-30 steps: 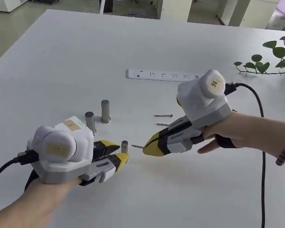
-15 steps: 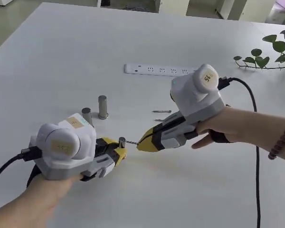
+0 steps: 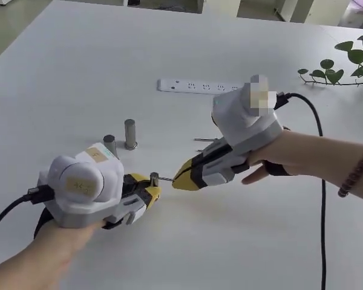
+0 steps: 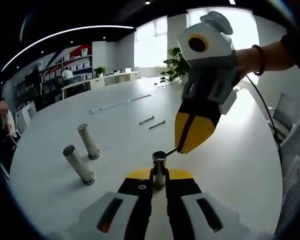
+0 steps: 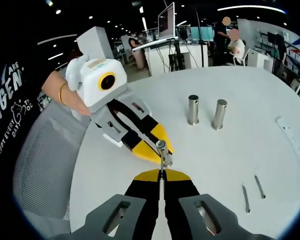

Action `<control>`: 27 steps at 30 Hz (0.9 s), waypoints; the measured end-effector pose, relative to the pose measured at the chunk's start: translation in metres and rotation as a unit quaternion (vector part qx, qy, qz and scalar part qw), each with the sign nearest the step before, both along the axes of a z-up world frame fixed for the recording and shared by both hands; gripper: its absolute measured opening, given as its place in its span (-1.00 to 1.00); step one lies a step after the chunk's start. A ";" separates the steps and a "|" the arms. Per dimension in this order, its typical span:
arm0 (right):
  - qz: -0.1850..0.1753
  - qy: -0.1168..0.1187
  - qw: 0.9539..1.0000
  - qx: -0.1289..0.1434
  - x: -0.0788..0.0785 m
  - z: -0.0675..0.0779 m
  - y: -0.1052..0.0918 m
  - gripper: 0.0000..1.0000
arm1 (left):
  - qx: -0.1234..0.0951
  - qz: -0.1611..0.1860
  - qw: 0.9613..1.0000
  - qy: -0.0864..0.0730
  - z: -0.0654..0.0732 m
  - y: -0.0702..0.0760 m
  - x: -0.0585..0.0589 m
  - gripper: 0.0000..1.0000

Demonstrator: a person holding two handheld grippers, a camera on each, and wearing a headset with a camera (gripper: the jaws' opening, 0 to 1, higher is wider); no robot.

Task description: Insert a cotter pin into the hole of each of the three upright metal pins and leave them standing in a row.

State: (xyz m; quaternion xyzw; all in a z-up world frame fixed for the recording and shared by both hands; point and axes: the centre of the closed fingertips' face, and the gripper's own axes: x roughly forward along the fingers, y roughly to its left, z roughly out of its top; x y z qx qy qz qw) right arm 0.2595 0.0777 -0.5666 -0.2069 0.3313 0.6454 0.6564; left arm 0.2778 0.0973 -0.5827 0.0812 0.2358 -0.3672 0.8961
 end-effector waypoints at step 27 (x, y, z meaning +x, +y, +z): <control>0.072 -0.076 0.994 -0.031 0.004 0.002 0.009 -1.00 | -0.014 -0.008 1.000 0.005 -0.001 -0.003 0.000 -0.86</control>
